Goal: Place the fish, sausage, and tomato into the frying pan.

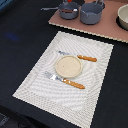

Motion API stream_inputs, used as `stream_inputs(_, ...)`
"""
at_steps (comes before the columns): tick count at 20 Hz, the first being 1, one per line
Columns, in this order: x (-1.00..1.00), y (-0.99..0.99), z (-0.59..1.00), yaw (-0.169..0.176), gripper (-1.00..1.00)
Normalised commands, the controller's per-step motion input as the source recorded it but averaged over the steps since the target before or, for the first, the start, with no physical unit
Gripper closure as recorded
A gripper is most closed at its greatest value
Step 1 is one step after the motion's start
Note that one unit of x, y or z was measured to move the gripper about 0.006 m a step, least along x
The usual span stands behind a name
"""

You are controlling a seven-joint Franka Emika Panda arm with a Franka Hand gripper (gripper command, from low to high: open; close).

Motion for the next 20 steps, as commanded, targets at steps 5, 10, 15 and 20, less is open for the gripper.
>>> stream_inputs(5,0.1,0.37,0.55,0.0,-1.0)
stream_inputs(10,0.08,-0.07,0.55,0.005,-1.0)
stream_inputs(15,-0.04,-0.89,0.47,0.003,-1.0)
stream_inputs(20,0.0,-0.26,0.13,0.0,-1.0)
